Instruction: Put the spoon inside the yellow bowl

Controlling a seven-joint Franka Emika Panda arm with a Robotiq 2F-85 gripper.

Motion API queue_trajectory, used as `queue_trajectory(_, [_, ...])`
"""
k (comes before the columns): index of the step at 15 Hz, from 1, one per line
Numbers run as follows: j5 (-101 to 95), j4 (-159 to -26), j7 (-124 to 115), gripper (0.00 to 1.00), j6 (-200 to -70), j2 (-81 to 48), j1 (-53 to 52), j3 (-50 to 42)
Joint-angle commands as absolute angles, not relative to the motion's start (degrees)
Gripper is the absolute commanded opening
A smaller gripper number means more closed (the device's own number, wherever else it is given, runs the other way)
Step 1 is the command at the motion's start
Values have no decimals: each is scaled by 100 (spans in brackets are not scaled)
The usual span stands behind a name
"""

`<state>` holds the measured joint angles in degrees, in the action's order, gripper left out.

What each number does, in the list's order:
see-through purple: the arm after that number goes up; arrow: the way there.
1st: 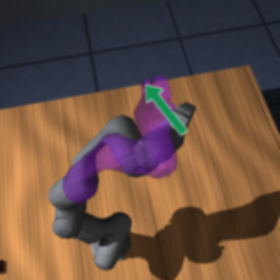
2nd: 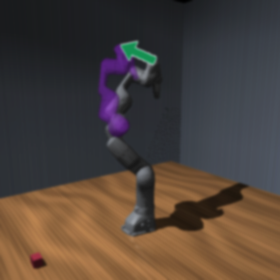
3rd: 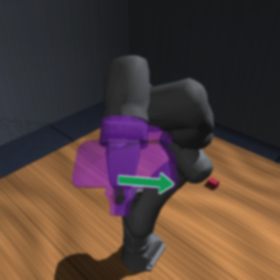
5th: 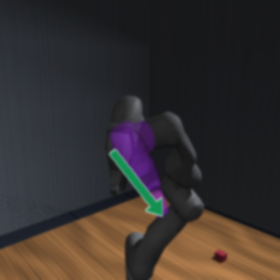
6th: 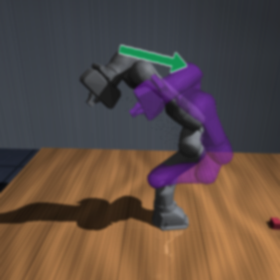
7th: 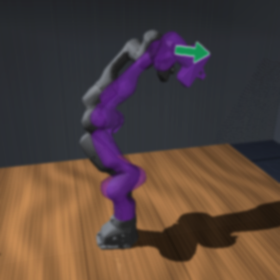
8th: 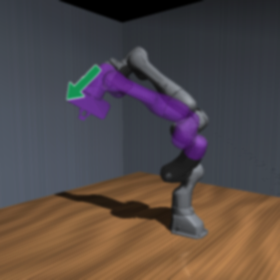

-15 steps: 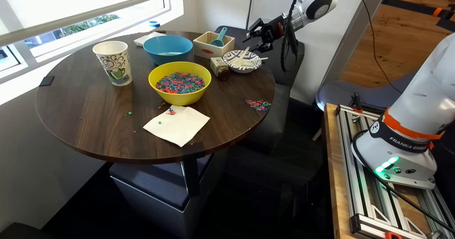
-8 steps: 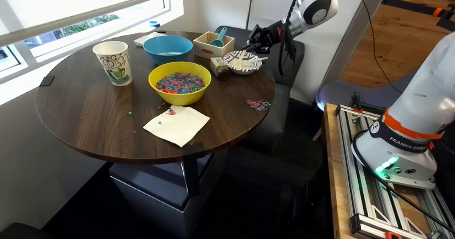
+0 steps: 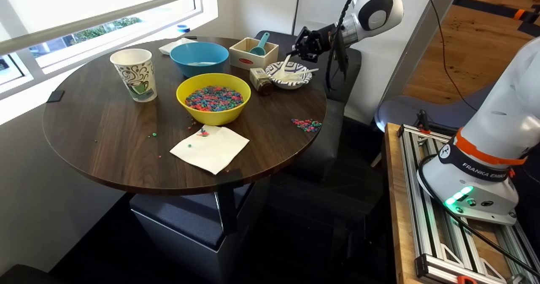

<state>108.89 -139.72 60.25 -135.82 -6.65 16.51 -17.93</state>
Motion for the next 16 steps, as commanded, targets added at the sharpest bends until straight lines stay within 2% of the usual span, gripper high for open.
queue_trajectory(1, [11004,-14327,6164,1,-13436,-35,1783,-1969])
queue_trajectory(9, [9698,-14335,5423,1,-12724,955,2201,-2166])
queue_trajectory(10, [10096,-14248,5736,4,-12951,767,2194,-2129])
queue_trajectory(16, [10260,-14315,5752,1,-13009,1218,2112,-1988])
